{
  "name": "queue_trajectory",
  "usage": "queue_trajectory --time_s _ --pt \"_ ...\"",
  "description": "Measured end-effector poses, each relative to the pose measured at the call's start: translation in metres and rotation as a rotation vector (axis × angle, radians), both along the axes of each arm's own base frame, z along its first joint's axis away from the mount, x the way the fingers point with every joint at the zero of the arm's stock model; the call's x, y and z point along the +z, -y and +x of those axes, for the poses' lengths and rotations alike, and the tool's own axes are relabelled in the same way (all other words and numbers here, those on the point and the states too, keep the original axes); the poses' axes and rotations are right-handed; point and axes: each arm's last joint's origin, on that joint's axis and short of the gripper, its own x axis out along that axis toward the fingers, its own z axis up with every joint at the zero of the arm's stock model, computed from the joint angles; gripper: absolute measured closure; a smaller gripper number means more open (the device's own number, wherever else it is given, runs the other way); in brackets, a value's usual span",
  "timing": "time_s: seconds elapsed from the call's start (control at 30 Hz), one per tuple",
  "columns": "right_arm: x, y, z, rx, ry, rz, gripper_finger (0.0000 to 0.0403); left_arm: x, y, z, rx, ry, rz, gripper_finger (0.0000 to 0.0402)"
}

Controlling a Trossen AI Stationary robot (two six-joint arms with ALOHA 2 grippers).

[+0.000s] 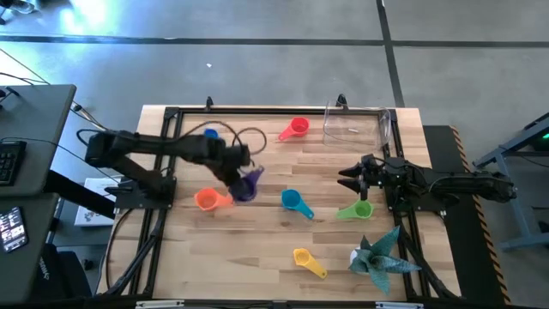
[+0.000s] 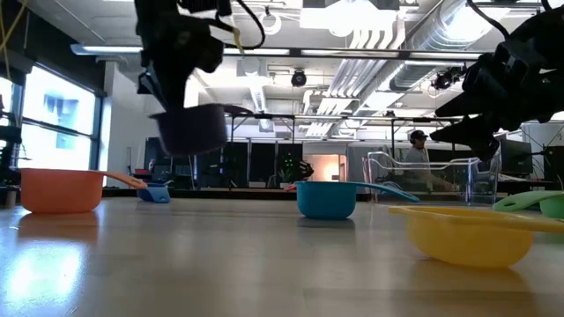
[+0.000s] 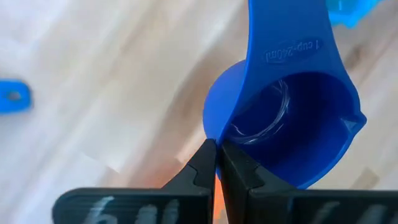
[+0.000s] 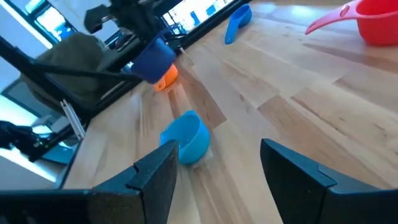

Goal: Nest measuring cups in basket
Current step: Move the purple measuring cup to the top center of the table

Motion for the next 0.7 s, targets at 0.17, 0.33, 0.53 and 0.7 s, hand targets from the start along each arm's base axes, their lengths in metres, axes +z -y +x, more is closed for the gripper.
queue_trajectory --time_s 0.17,0.33,0.53,0.7 --pt "0.000 0.000 0.000 -0.010 0.004 0.041 0.0182 0.001 -0.032 -0.001 0.033 0.044 0.035 0.0401" --pt "0.000 0.000 0.000 -0.015 0.007 0.057 0.0182 -0.002 -0.057 -0.006 0.049 0.024 0.047 0.0401" --pt "0.001 0.001 0.000 -0.066 0.023 0.160 0.0182 -0.011 -0.073 -0.005 0.060 0.012 -0.007 0.0401" --pt "0.001 0.001 0.000 -0.112 0.044 0.264 0.0182 -0.027 -0.076 0.004 0.038 -0.028 -0.025 0.0401"
